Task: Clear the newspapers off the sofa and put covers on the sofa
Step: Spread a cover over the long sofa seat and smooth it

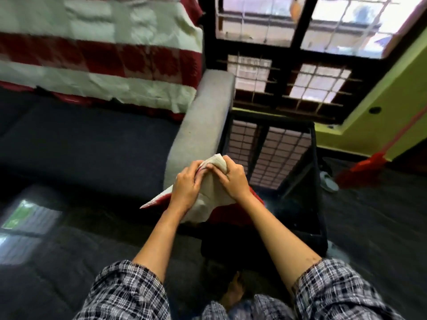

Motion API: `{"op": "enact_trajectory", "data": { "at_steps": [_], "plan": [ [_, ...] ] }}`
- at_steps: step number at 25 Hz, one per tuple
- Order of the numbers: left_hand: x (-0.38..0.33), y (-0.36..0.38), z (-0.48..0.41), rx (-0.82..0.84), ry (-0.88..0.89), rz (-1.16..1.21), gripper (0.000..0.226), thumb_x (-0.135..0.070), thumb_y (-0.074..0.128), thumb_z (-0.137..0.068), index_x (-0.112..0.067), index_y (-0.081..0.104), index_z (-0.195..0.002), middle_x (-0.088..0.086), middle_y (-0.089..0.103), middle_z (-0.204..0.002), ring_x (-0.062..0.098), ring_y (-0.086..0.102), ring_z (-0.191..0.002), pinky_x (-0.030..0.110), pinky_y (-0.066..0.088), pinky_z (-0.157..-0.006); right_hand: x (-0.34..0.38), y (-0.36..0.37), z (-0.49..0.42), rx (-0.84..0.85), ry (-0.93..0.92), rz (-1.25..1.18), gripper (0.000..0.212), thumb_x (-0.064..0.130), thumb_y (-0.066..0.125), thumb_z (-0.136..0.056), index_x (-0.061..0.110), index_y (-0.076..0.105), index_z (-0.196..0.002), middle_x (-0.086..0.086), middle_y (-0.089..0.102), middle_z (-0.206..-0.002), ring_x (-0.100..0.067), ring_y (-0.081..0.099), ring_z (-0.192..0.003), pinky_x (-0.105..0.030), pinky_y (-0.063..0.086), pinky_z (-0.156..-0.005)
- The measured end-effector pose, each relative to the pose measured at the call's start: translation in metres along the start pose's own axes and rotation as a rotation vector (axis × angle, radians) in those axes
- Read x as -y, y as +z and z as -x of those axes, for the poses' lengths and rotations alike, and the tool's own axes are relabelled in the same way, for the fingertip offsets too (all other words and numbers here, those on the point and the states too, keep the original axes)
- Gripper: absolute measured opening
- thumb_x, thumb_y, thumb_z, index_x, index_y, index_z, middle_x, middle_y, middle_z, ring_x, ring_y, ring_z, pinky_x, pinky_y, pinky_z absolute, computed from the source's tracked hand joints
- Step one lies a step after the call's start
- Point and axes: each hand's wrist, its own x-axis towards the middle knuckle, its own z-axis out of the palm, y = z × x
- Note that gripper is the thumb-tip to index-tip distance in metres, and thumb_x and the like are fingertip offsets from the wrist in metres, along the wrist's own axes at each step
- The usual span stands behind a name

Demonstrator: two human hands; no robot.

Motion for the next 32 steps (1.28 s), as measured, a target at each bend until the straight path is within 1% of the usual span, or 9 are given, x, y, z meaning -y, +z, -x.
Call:
{"op": "enact_trajectory", "data": {
  "at_steps": [3, 6, 11, 16, 21, 23, 28, 30, 32],
  "plan": [
    [0.002, -0.068, 0.008, -0.204, 0.042, -0.001, 0.037, -0.037, 0.033, -0.094, -0.013, 0.058, -0.107, 0.003, 0.066, -0.099, 0.024, 0.061, -0.090, 0.039, 0.046, -0.079, 0.078, 0.040, -0.004, -0.130, -0.122, -0.061, 0.051, 0.055, 0.051, -0.079, 0.005, 0.057, -0.084, -0.012, 0.064, -0.069, -0.033, 0.060, -0.064, -0.038, 0.045, -0.058],
    [0.012, -0.144, 0.027, -0.414, 0.056, -0.094, 0.043, -0.039, 0.028, -0.094, -0.009, 0.058, -0.099, 0.006, 0.065, -0.092, 0.027, 0.059, -0.085, 0.041, 0.045, -0.077, 0.159, 0.083, -0.001, -0.147, -0.252, -0.111, 0.035, 0.041, 0.060, -0.081, 0.006, 0.058, -0.084, -0.003, 0.060, -0.066, -0.021, 0.058, -0.060, -0.031, 0.044, -0.057],
    [0.033, -0.277, 0.066, -0.678, 0.085, -0.324, 0.036, -0.031, 0.034, -0.092, -0.005, 0.056, -0.081, 0.011, 0.061, -0.071, 0.031, 0.059, -0.064, 0.037, 0.043, -0.064, 0.284, 0.156, 0.020, -0.194, -0.435, -0.121, 0.047, 0.054, 0.054, -0.079, 0.007, 0.060, -0.085, -0.009, 0.066, -0.070, -0.028, 0.064, -0.063, -0.036, 0.049, -0.055],
    [0.061, -0.392, 0.105, -0.789, 0.146, -0.511, 0.028, -0.025, 0.038, -0.089, -0.007, 0.056, -0.078, 0.009, 0.061, -0.065, 0.029, 0.058, -0.059, 0.037, 0.046, -0.059, 0.374, 0.229, 0.035, -0.201, -0.594, -0.084, 0.048, 0.050, 0.052, -0.082, 0.004, 0.060, -0.090, -0.011, 0.068, -0.071, -0.029, 0.065, -0.061, -0.035, 0.049, -0.054],
    [0.111, -0.487, 0.138, -0.935, 0.103, -0.574, 0.030, -0.026, 0.037, -0.089, -0.006, 0.057, -0.080, 0.011, 0.062, -0.068, 0.030, 0.060, -0.060, 0.038, 0.048, -0.059, 0.451, 0.313, 0.042, -0.094, -0.733, -0.085, 0.052, 0.054, 0.046, -0.084, 0.006, 0.056, -0.102, -0.008, 0.067, -0.076, -0.023, 0.064, -0.064, -0.038, 0.053, -0.058],
    [0.134, -0.518, 0.144, -0.977, 0.073, -0.600, 0.031, -0.026, 0.037, -0.089, -0.006, 0.058, -0.080, 0.012, 0.063, -0.070, 0.031, 0.061, -0.062, 0.039, 0.049, -0.060, 0.476, 0.347, 0.039, -0.056, -0.766, -0.117, 0.054, 0.058, 0.040, -0.083, 0.012, 0.052, -0.108, -0.008, 0.067, -0.078, -0.023, 0.064, -0.067, -0.034, 0.050, -0.060],
    [0.190, -0.605, 0.135, -1.023, 0.066, -0.624, 0.032, -0.027, 0.038, -0.090, -0.004, 0.059, -0.081, 0.014, 0.063, -0.070, 0.032, 0.061, -0.062, 0.038, 0.048, -0.058, 0.534, 0.438, 0.004, 0.051, -0.842, -0.198, 0.040, 0.055, 0.039, -0.087, 0.037, 0.033, -0.122, -0.004, 0.066, -0.085, -0.018, 0.063, -0.072, -0.034, 0.052, -0.066],
    [0.217, -0.644, 0.122, -1.032, 0.079, -0.653, 0.032, -0.027, 0.039, -0.090, -0.003, 0.059, -0.080, 0.015, 0.062, -0.069, 0.032, 0.061, -0.061, 0.038, 0.048, -0.056, 0.560, 0.476, -0.017, 0.081, -0.910, -0.219, 0.041, 0.049, 0.041, -0.089, 0.035, 0.034, -0.127, -0.001, 0.061, -0.076, -0.009, 0.056, -0.064, -0.027, 0.047, -0.061],
    [0.239, -0.682, 0.107, -1.013, 0.106, -0.698, 0.032, -0.026, 0.040, -0.090, -0.003, 0.059, -0.080, 0.016, 0.062, -0.068, 0.033, 0.061, -0.060, 0.037, 0.049, -0.054, 0.586, 0.506, -0.040, 0.106, -0.958, -0.237, 0.042, 0.046, 0.040, -0.090, 0.024, 0.045, -0.126, -0.002, 0.064, -0.082, -0.007, 0.057, -0.069, -0.024, 0.045, -0.064]
  ]
}}
